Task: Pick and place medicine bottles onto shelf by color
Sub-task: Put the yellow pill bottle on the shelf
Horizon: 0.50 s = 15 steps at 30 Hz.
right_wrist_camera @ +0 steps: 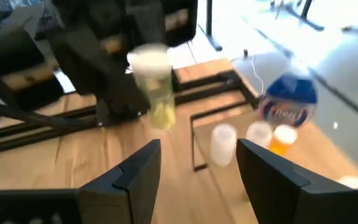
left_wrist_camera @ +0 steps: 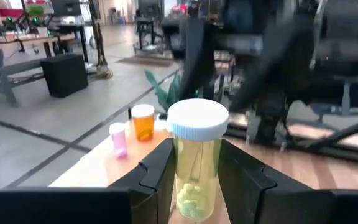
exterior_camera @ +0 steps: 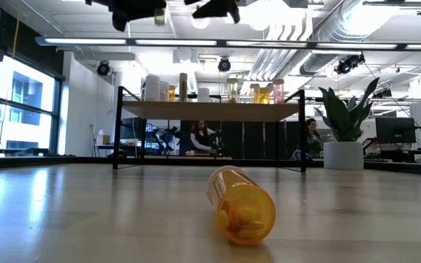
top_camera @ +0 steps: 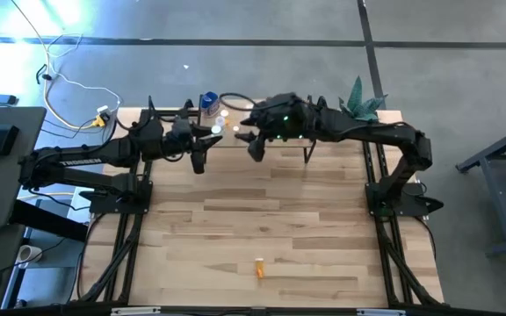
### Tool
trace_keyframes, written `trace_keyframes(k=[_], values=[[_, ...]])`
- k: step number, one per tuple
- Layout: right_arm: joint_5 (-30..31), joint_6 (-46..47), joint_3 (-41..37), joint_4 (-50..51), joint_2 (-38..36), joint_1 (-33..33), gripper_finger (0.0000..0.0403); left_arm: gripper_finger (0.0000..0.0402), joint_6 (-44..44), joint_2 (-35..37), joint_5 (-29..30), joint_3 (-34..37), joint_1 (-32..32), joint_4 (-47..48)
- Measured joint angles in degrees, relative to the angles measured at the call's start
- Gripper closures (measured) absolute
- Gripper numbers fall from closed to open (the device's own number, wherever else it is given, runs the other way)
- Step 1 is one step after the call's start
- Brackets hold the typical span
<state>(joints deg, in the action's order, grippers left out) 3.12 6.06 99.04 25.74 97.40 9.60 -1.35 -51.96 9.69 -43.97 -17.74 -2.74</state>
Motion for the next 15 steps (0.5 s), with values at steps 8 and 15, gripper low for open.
trace_keyframes(k=[8, 15], values=[[-7.4, -9.3, 0.0, -7.3, -1.4, 2.8, 0.0202, 0.0302, 0.3, -2.2, -0.1, 0.0, 0.0, 3.1], [-14.4, -11.5, 0.0, -11.1, 0.6, 3.7, 0.0201, 0.0302, -0.5, -6.7, -2.1, 0.0, 0.0, 2.5]])
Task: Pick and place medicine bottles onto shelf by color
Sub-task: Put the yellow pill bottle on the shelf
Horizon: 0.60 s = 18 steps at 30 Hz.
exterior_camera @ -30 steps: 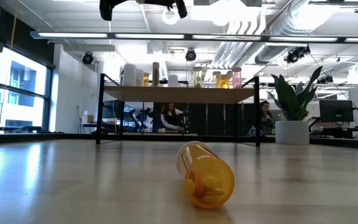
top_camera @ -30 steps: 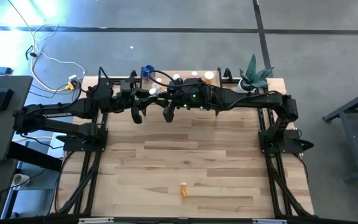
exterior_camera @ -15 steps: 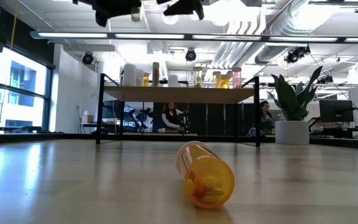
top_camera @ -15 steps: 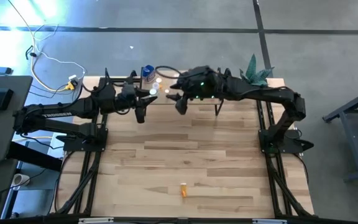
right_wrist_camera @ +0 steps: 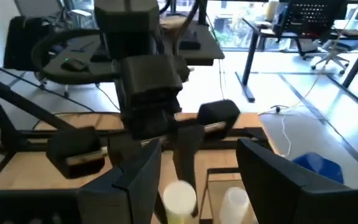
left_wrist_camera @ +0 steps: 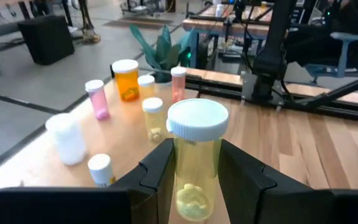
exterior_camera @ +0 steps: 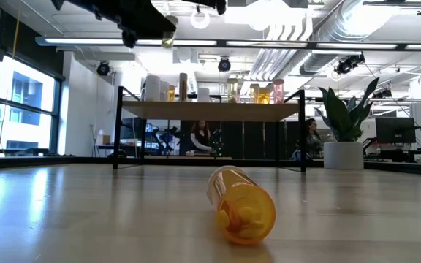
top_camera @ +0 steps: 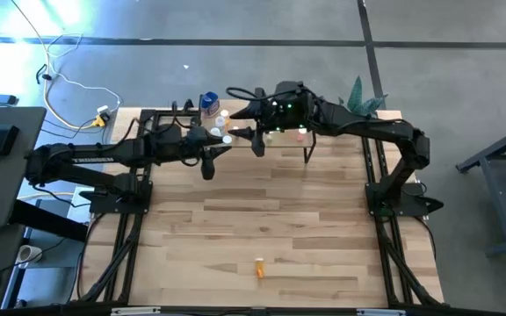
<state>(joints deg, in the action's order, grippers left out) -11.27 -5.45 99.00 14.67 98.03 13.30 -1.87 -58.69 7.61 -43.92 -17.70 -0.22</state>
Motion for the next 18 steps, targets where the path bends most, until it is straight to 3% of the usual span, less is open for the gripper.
trace_keyframes(k=[6, 18], values=[[-3.7, -0.2, 0.0, 2.5, 1.7, 0.2, 0.0201, 0.0302, -0.5, -3.1, -0.1, 0.0, 0.0, -3.6], [-3.8, -1.0, 0.0, 6.4, 2.5, 0.9, 0.0201, 0.0302, 0.6, -5.6, 0.0, 0.0, 0.0, -12.2]])
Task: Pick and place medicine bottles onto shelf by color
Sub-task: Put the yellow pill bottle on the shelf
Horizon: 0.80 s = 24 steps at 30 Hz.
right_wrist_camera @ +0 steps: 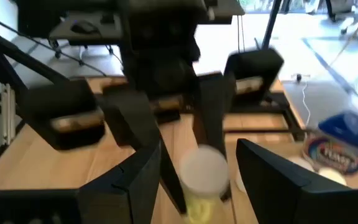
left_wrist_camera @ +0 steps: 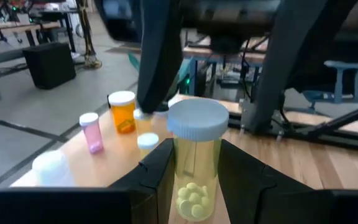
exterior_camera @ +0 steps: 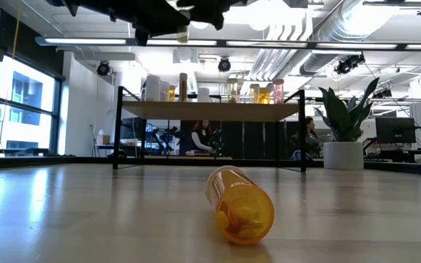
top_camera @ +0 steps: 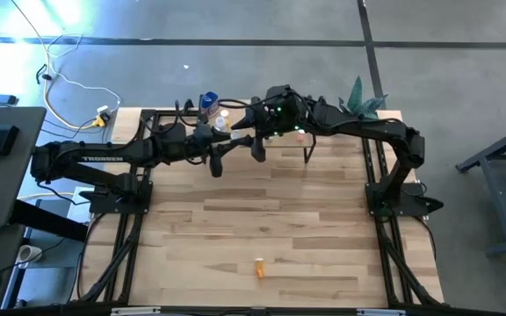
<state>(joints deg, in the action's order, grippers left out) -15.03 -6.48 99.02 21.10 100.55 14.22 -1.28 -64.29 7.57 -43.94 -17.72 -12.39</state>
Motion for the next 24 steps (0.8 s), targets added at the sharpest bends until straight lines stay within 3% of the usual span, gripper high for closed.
trace_keyframes(k=[11, 24], values=[[-1.0, 0.0, 0.0, 0.7, 0.1, 0.9, 0.0203, 0.0302, 0.0, 0.0, 0.1, 0.0, 0.0, -2.5], [-2.5, 0.2, 0.0, 0.8, 0.1, 0.9, 0.0274, 0.0302, 0.0, 0.0, 0.4, 0.0, 0.0, -2.5]])
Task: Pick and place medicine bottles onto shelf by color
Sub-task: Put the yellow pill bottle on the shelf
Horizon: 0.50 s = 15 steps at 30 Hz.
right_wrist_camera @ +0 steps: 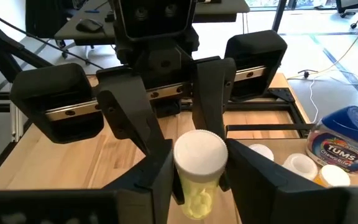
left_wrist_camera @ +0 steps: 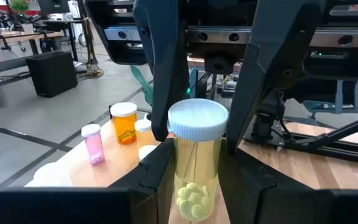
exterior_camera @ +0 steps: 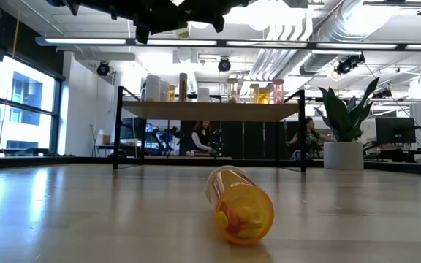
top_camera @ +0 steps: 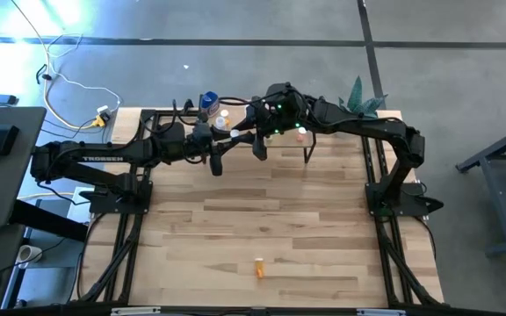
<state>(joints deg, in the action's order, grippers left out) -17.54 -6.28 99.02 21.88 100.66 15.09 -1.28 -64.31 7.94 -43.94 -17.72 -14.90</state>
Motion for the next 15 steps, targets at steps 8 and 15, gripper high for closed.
trace_keyframes(k=[8, 15], values=[[0.0, 0.4, 0.0, 0.1, 0.0, 0.0, 0.0289, 0.0302, 0.0, 0.0, 0.0, 0.0, 0.0, 0.0], [0.0, 0.4, 0.0, 0.1, 0.0, 0.0, 0.0290, 0.0302, 0.0, 0.0, 0.0, 0.0, 0.0, 0.0]])
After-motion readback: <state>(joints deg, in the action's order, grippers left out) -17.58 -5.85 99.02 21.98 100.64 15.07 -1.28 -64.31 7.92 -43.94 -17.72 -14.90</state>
